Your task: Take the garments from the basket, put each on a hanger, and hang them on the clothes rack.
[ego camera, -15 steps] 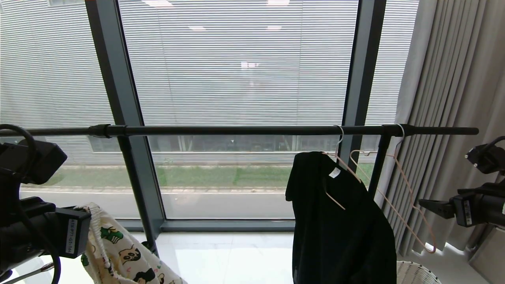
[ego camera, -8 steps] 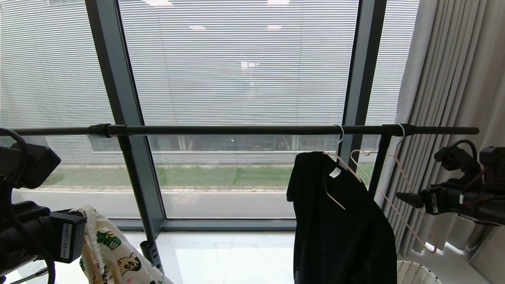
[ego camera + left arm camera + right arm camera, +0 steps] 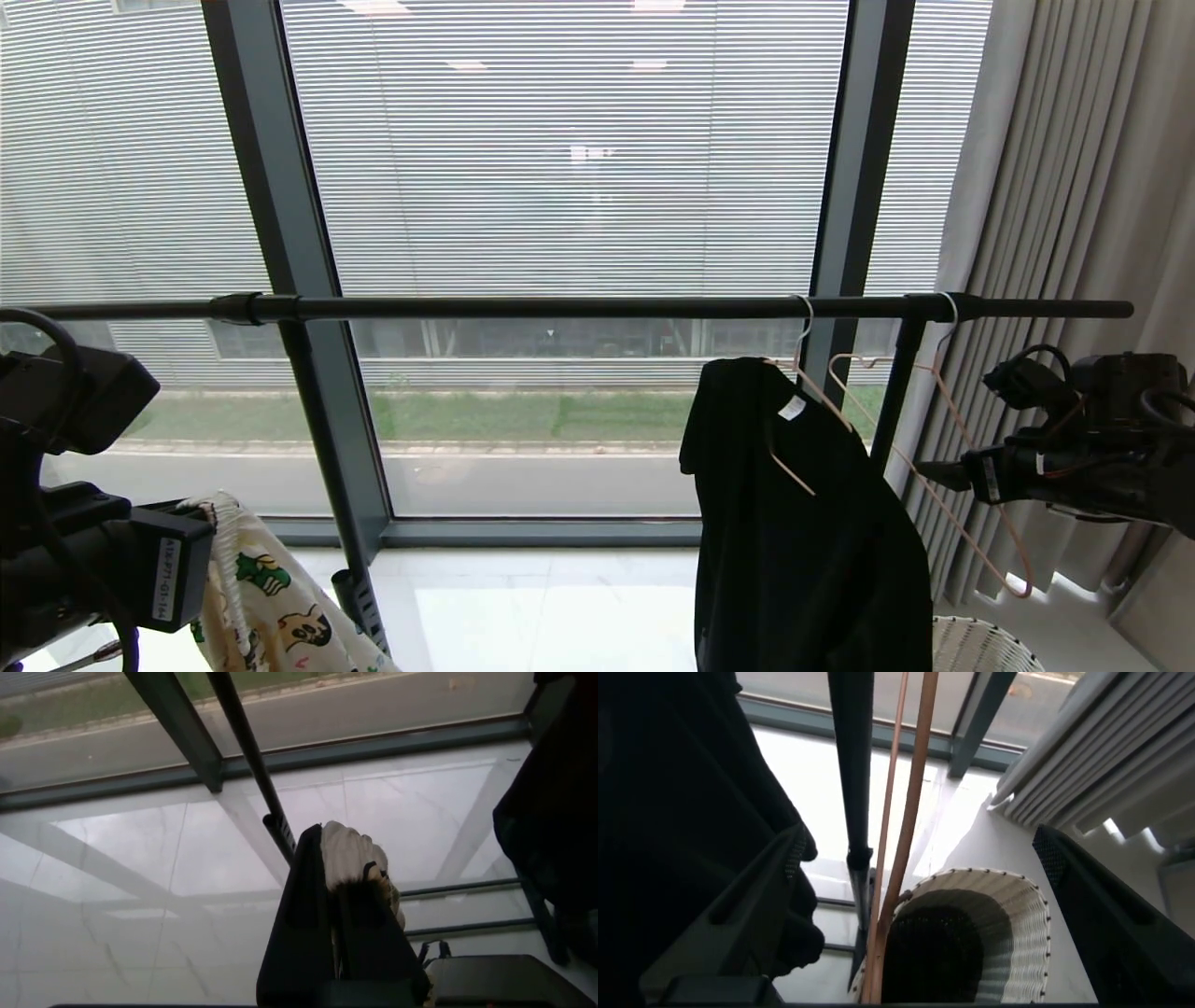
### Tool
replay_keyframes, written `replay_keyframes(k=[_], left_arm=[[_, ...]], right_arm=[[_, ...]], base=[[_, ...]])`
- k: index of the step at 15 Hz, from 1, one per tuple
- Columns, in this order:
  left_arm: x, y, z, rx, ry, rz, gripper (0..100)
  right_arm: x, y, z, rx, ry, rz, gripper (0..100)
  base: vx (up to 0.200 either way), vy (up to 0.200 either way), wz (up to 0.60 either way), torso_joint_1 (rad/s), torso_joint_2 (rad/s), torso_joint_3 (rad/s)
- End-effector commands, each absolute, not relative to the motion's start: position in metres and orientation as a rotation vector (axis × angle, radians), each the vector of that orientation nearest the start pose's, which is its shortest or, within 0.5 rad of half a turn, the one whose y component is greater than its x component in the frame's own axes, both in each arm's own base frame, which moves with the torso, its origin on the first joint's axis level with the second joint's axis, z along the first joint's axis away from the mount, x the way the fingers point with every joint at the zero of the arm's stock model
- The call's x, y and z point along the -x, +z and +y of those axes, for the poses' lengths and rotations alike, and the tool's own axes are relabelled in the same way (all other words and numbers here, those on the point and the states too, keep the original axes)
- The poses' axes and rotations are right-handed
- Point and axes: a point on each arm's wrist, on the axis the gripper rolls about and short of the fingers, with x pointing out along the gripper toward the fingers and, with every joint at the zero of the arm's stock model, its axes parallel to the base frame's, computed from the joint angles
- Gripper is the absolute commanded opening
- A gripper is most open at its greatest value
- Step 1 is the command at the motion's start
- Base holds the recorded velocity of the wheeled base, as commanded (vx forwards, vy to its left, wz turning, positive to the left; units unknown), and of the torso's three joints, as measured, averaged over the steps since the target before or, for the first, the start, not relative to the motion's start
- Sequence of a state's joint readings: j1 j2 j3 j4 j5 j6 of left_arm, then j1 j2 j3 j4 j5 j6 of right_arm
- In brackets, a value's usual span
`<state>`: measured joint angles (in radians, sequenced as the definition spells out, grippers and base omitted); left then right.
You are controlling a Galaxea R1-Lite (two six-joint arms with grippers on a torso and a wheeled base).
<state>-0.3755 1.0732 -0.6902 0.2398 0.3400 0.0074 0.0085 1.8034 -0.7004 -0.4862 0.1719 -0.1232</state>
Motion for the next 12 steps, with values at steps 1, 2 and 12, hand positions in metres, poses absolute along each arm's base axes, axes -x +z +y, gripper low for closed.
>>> replay_keyframes(k=[1,2,12], left_arm=[[-0.1255,0.2077,-0.0416,-0.231,-0.038,0.595,0],[-0.1263,0.2071,-0.0422,-0.233,-0.039,0.599,0],[-0.1266,0.2069,-0.0423,-0.244,-0.043,0.600,0]], right_arm=[[-0.2997,0.1061,0.0061,0.066,0.212,0.620,100],[-0.2997,0.1061,0.0061,0.066,0.212,0.620,100],[-0.3049,0.0967,0.0066,0.065,0.213,0.647,0]], base=[[0.000,0.000,0.00,0.000,0.00,0.000],[0.000,0.000,0.00,0.000,0.00,0.000],[0.000,0.000,0.00,0.000,0.00,0.000]])
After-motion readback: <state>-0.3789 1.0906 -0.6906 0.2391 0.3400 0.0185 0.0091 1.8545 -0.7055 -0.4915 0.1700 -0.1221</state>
